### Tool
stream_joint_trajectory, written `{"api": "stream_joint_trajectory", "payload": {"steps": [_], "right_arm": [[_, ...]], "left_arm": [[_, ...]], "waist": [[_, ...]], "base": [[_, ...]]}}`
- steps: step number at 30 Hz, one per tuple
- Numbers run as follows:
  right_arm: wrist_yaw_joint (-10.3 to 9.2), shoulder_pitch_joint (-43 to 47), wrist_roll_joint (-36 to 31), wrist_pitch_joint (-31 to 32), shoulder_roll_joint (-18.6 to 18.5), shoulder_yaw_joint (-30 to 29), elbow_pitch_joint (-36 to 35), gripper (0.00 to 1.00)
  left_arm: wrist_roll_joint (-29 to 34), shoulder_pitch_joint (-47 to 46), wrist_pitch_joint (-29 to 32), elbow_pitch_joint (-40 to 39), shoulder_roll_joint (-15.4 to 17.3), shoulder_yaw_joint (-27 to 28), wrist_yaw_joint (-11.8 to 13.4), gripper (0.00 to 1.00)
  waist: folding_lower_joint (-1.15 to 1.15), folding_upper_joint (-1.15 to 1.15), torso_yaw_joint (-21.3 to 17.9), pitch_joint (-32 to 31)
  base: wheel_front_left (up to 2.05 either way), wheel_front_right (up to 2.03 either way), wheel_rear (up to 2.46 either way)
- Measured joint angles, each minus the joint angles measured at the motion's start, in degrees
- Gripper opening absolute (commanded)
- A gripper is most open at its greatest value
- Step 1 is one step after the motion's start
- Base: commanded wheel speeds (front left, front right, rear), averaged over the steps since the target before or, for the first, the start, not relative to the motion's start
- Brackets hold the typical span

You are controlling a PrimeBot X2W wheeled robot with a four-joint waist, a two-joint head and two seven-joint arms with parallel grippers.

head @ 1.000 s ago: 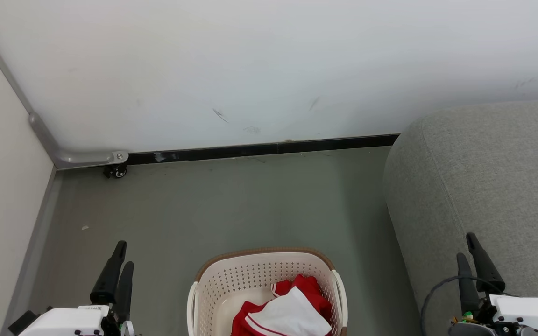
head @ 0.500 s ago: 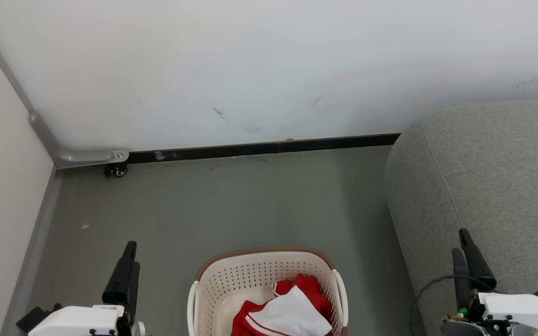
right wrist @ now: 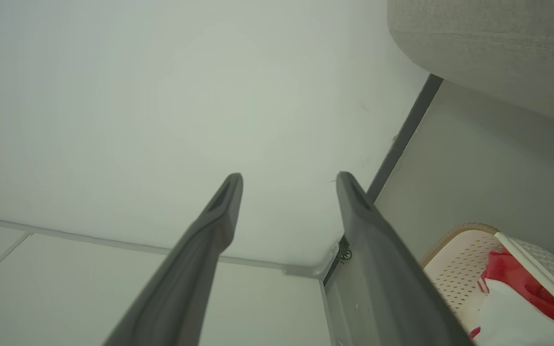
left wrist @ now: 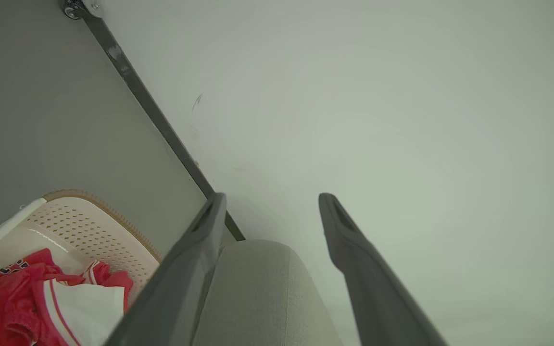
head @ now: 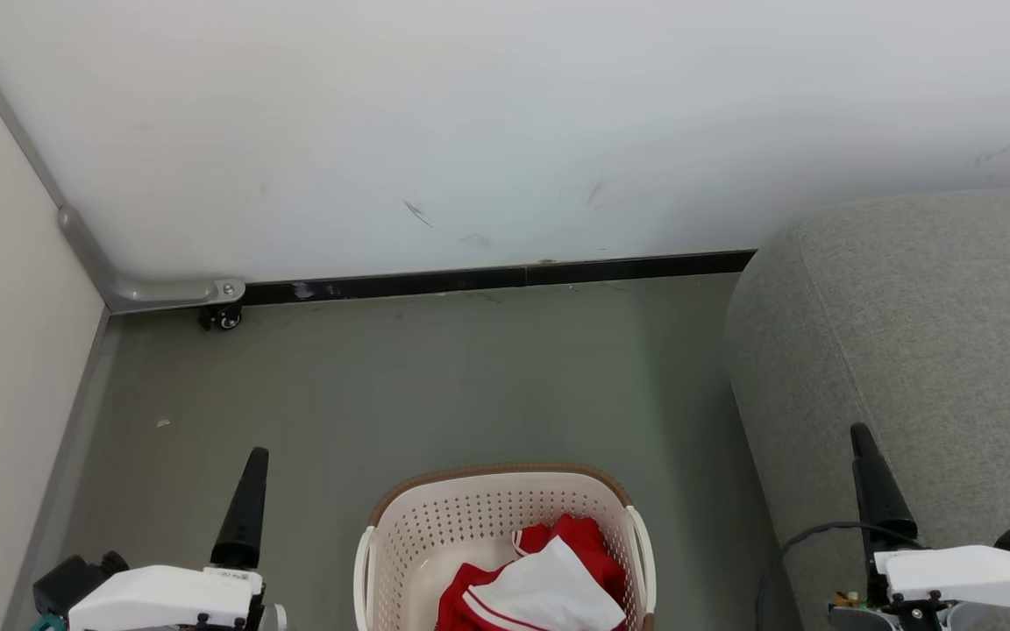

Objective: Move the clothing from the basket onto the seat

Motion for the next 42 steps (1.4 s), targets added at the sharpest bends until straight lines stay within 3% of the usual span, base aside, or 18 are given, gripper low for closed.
{"api": "stream_joint_trajectory", "payload": {"steps": [17,42], "right_arm": [[0.00,-0.5,-17.5,-3.4,-0.6,2.2,-1.1,1.00],[0.01,-2.4,-44.5,-7.8,-0.7,5.3,2.4,1.00]], "left_arm": [[20.2,-1.4,-3.7,-1.6,0.6,-3.1,1.2,1.00],[51.1,-1.4,-9.0,-1.4,2.9,-10.6,6.2,1.00]], "waist": [[-0.18,0.00,0.4,0.1],[-0.23,0.00,0.8,0.1]], "base": [[0.00,0.00,0.00],[0.00,0.00,0.00]]}}
